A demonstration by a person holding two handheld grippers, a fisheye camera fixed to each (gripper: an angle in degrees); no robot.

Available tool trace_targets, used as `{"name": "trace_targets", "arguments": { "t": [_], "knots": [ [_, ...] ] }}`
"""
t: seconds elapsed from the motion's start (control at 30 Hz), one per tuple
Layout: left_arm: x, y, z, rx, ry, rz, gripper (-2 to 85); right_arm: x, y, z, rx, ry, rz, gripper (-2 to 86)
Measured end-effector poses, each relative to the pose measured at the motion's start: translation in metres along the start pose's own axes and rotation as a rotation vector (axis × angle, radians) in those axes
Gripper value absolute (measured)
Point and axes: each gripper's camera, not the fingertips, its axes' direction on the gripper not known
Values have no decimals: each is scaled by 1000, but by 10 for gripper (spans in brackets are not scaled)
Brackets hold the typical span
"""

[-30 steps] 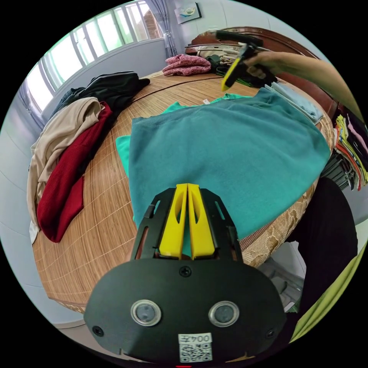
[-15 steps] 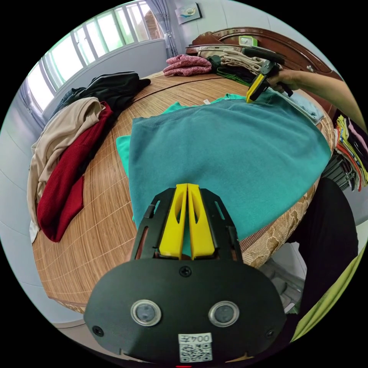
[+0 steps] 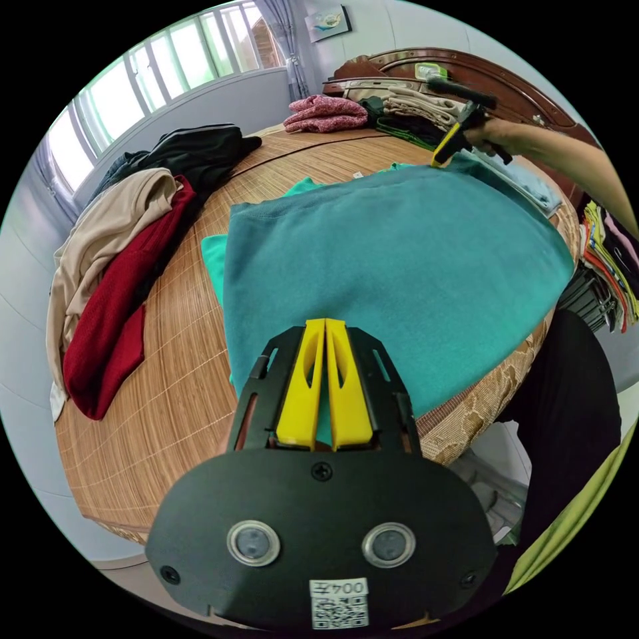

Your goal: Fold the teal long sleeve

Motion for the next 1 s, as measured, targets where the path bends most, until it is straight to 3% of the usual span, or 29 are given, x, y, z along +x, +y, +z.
{"name": "trace_targets", "arguments": {
  "t": [0.07,0.2,0.37,0.5,0.6,0.77,0.9,1.0],
  "knots": [
    [0,0,0,0,-1,0,4,10,7,23,-75,-89,62,22],
    [-3,1,1,4,8,-9,4,33,38,0,34,-210,166,51],
    [-4,0,2,0,2,-5,4,54,133,-65,231,-167,327,92],
    [-4,-1,3,-1,-1,-10,4,43,183,-71,195,-108,379,116],
    [-3,-2,4,-4,-13,-10,3,29,204,-69,167,-138,362,64],
    [-3,-5,7,-9,-19,-12,3,30,234,-93,150,79,429,40],
    [-6,-8,10,-12,-8,-22,4,65,264,-55,56,-133,522,49],
    [-9,-11,11,-17,0,-20,4,87,311,-77,236,-348,660,56]
  ]
}}
